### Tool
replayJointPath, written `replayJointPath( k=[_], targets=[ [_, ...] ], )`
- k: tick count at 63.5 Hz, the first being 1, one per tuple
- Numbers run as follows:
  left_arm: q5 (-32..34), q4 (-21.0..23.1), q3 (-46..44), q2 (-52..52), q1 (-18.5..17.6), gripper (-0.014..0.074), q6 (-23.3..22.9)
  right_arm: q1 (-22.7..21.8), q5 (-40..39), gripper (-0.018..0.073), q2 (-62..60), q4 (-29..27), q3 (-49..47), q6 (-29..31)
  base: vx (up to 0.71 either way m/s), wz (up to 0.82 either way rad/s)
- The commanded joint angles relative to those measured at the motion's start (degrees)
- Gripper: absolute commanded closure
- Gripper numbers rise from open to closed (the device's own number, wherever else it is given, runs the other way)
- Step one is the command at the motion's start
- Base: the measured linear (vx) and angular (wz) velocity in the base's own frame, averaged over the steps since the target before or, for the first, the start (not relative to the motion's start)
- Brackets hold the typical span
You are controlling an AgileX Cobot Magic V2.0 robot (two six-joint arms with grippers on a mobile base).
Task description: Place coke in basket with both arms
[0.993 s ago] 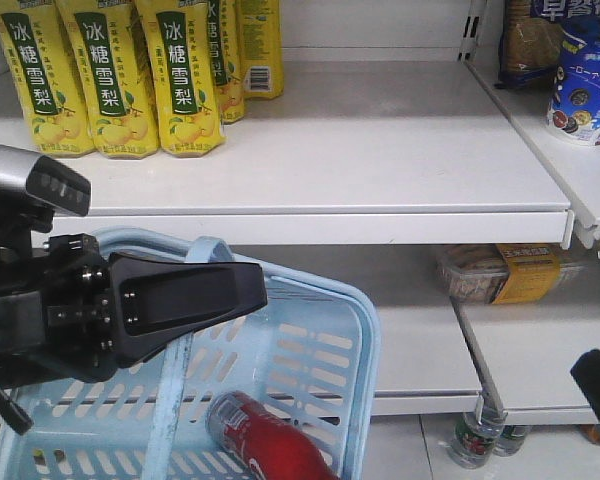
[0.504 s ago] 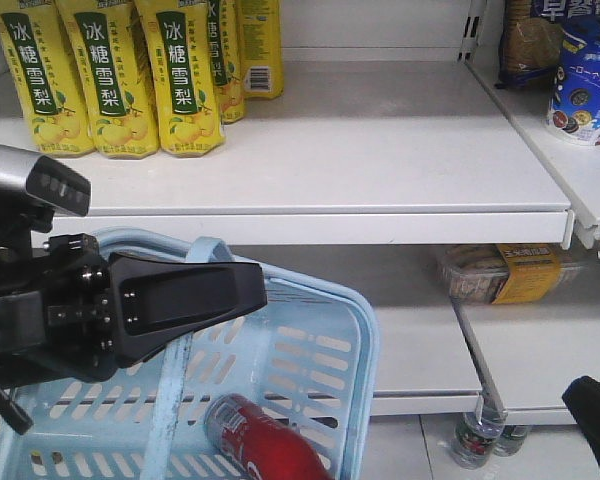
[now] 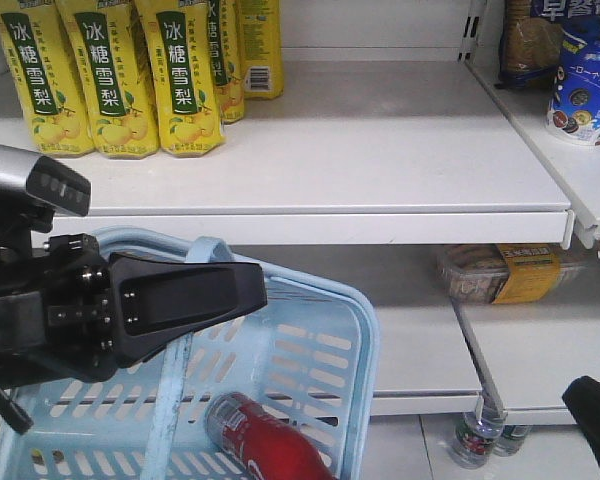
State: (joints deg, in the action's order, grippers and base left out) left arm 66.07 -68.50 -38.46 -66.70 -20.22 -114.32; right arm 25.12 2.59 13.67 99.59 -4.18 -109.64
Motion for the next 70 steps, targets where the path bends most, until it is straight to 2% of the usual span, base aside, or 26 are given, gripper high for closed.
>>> replayJointPath(
  k=[1, 11, 16, 32, 39, 47, 54, 60, 70],
  targets=[
    [11.1, 6.9, -2.1, 1.5, -0.3, 0.0603, 0.8, 0.1, 1.2, 0.0564, 0.3, 2.4, -1.7, 0.1, 0.00, 0.00],
    [9.4, 7.2, -2.1, 1.5, -0.2, 0.0603, 0.9, 0.1, 1.2, 0.0564, 0.3, 2.4, -1.7, 0.1, 0.00, 0.00],
    [8.0, 7.2, -2.0, 1.6, -0.3, 0.0603, 2.6, 0.1, 1.2, 0.0564, 0.3, 2.4, -1.7, 0.1, 0.00, 0.00],
    [0.0, 5.4, -2.0, 1.9, -0.3, 0.0603, 3.3, 0.1, 1.2, 0.0564, 0.3, 2.4, -1.7, 0.1, 0.00, 0.00],
    [-1.7, 7.5, -0.2, 2.6, -0.3, 0.0603, 4.0, 0.1, 1.2, 0.0564, 0.3, 2.4, -1.7, 0.1, 0.00, 0.00],
    [-7.4, 12.7, 4.1, 5.3, -0.4, 0.0603, 12.4, 0.1, 1.2, 0.0564, 0.3, 2.4, -1.7, 0.1, 0.00, 0.00],
    [-10.1, 20.3, 8.2, 8.4, -1.6, 0.0603, 20.6, 0.1, 1.2, 0.0564, 0.3, 2.4, -1.7, 0.1, 0.00, 0.00],
    [-10.5, 25.0, 11.6, 11.7, -2.4, 0.0603, 30.9, 0.1, 1.2, 0.0564, 0.3, 2.4, -1.7, 0.2, 0.00, 0.00],
    [-10.5, 32.8, 16.5, 16.4, -2.7, 0.0603, 42.6, 0.1, 1.2, 0.0564, 0.3, 2.4, -1.7, 0.2, 0.00, 0.00]
  ],
)
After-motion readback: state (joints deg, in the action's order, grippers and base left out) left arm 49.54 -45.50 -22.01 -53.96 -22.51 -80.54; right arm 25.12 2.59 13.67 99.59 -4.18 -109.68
